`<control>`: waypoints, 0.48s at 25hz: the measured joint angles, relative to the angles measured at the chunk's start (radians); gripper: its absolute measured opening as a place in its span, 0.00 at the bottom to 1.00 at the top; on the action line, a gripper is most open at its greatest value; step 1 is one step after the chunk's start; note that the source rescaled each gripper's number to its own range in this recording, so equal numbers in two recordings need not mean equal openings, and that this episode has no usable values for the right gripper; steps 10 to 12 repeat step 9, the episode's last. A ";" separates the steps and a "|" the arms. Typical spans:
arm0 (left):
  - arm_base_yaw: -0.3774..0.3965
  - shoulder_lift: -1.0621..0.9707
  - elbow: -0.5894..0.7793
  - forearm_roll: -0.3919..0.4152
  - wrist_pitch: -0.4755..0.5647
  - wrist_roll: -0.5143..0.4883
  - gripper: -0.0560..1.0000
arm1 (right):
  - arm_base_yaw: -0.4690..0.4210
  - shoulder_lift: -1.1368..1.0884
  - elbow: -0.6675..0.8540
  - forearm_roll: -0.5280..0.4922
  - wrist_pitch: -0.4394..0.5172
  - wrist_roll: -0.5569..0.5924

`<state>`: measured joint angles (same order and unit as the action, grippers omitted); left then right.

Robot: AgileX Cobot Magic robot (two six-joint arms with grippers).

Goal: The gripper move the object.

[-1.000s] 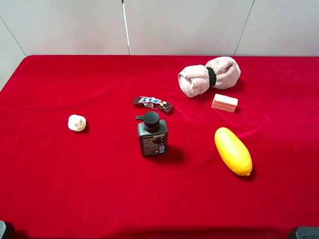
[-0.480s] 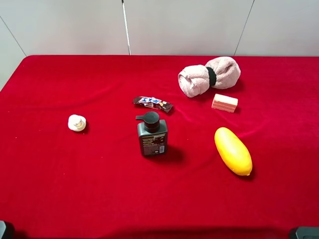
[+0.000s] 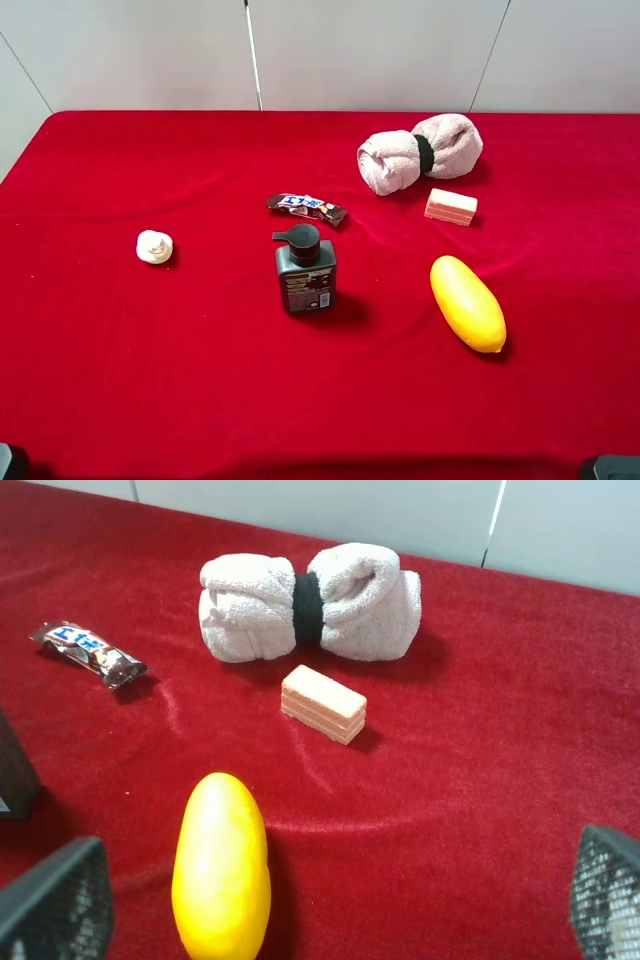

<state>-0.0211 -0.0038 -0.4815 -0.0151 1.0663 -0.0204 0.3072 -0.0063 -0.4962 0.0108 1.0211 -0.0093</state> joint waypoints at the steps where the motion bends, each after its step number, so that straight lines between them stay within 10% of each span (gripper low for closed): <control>1: 0.000 0.000 0.000 0.000 0.000 0.000 0.90 | 0.000 0.000 0.000 0.000 0.000 0.000; 12: 0.000 0.000 0.000 0.000 0.000 0.000 0.90 | 0.000 0.000 0.000 0.000 0.000 0.000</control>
